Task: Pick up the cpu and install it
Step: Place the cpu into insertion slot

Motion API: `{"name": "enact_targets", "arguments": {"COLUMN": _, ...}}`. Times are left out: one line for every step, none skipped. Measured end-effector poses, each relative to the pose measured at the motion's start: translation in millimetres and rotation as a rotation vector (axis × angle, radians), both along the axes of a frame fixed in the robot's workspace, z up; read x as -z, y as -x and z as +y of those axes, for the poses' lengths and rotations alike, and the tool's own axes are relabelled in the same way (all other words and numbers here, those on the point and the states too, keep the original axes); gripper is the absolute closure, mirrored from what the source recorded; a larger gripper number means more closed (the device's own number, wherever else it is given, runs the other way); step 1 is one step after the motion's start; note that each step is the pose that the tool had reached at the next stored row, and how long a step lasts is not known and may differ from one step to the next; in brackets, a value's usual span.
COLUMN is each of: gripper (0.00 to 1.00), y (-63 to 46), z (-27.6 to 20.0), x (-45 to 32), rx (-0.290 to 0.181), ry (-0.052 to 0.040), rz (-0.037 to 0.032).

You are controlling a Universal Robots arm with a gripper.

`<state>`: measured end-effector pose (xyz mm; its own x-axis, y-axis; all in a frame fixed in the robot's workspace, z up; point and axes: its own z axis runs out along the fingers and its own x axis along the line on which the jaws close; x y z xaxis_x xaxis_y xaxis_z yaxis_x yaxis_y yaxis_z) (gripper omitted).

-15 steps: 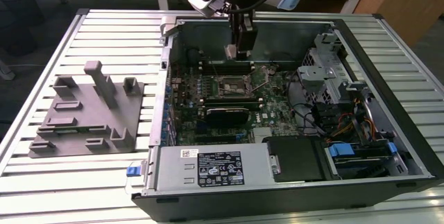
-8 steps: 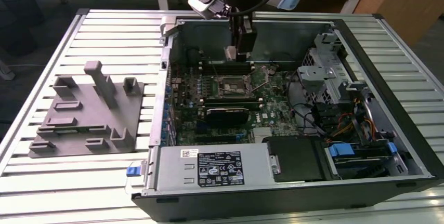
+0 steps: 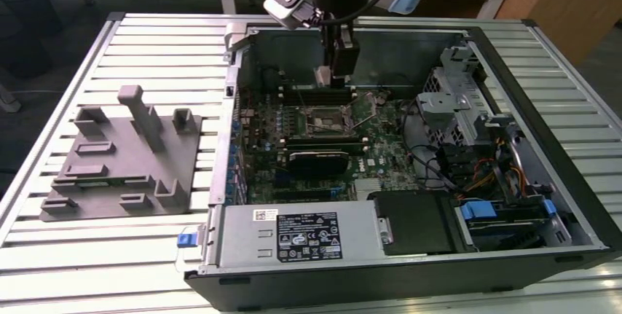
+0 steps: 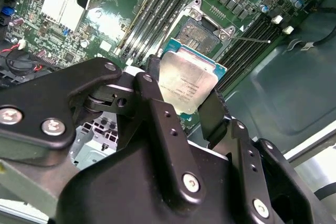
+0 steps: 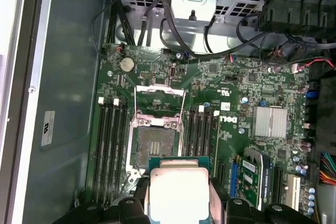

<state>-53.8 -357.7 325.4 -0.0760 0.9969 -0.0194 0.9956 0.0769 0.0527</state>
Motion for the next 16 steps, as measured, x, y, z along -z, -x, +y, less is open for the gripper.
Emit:
{"name": "enact_targets", "arguments": {"gripper": 0.46, "y": 0.0, "z": 0.0, "x": 0.3, "rx": 0.000, "ry": 0.0000, "rz": 0.0000}}
{"name": "enact_targets", "arguments": {"gripper": 0.46, "y": 0.0, "z": 0.0, "x": 0.6, "rx": 0.000, "ry": 0.0001, "rz": 0.0000}}
{"name": "enact_targets", "arguments": {"gripper": 0.46, "y": 0.0, "z": 0.0, "x": 0.9, "rx": 0.000, "ry": 0.0001, "rz": 0.0000}}
{"name": "enact_targets", "arguments": {"gripper": 0.46, "y": 0.0, "z": 0.0, "x": 1.3, "rx": 0.000, "ry": 0.0000, "rz": 0.0000}}
{"name": "enact_targets", "arguments": {"gripper": 0.46, "y": 0.0, "z": 0.0, "x": 1.6, "rx": 0.000, "ry": 0.0001, "rz": 0.0001}}
{"name": "enact_targets", "arguments": {"gripper": 0.46, "y": 0.0, "z": 0.0, "x": 1.9, "rx": 0.000, "ry": 0.0001, "rz": 0.0000}}
{"name": "enact_targets", "arguments": {"gripper": 0.46, "y": 0.0, "z": 0.0, "x": 2.2, "rx": 0.000, "ry": 0.0000, "rz": 0.0000}}
{"name": "enact_targets", "arguments": {"gripper": 0.46, "y": 0.0, "z": 0.0, "x": 2.5, "rx": 0.000, "ry": 0.0000, "rz": 0.0000}}
{"name": "enact_targets", "arguments": {"gripper": 0.46, "y": 0.0, "z": 0.0, "x": 2.8, "rx": 0.000, "ry": 0.0000, "rz": 0.0000}}
{"name": "enact_targets", "arguments": {"gripper": 0.46, "y": 0.0, "z": 0.0, "x": 3.1, "rx": 0.000, "ry": 0.0000, "rz": 0.0000}}
{"name": "enact_targets", "arguments": {"gripper": 0.46, "y": 0.0, "z": 0.0, "x": 3.3, "rx": 0.000, "ry": 0.0001, "rz": 0.0000}}
{"name": "enact_targets", "arguments": {"gripper": 0.46, "y": 0.0, "z": 0.0, "x": 3.6, "rx": 0.000, "ry": 0.0000, "rz": 0.0000}}
{"name": "enact_targets", "arguments": {"gripper": 0.46, "y": 0.0, "z": 0.0, "x": 3.9, "rx": 0.000, "ry": 0.0001, "rz": 0.0000}}
{"name": "enact_targets", "arguments": {"gripper": 0.46, "y": 0.0, "z": 0.0, "x": 4.3, "rx": 0.000, "ry": 0.0000, "rz": 0.0000}}
{"name": "enact_targets", "arguments": {"gripper": 0.46, "y": 0.0, "z": 0.0, "x": 4.7, "rx": 0.000, "ry": 0.0000, "rz": 0.0000}}
{"name": "enact_targets", "arguments": {"gripper": 0.46, "y": 0.0, "z": 0.0, "x": 5.0, "rx": 0.000, "ry": 0.0000, "rz": 0.0000}}
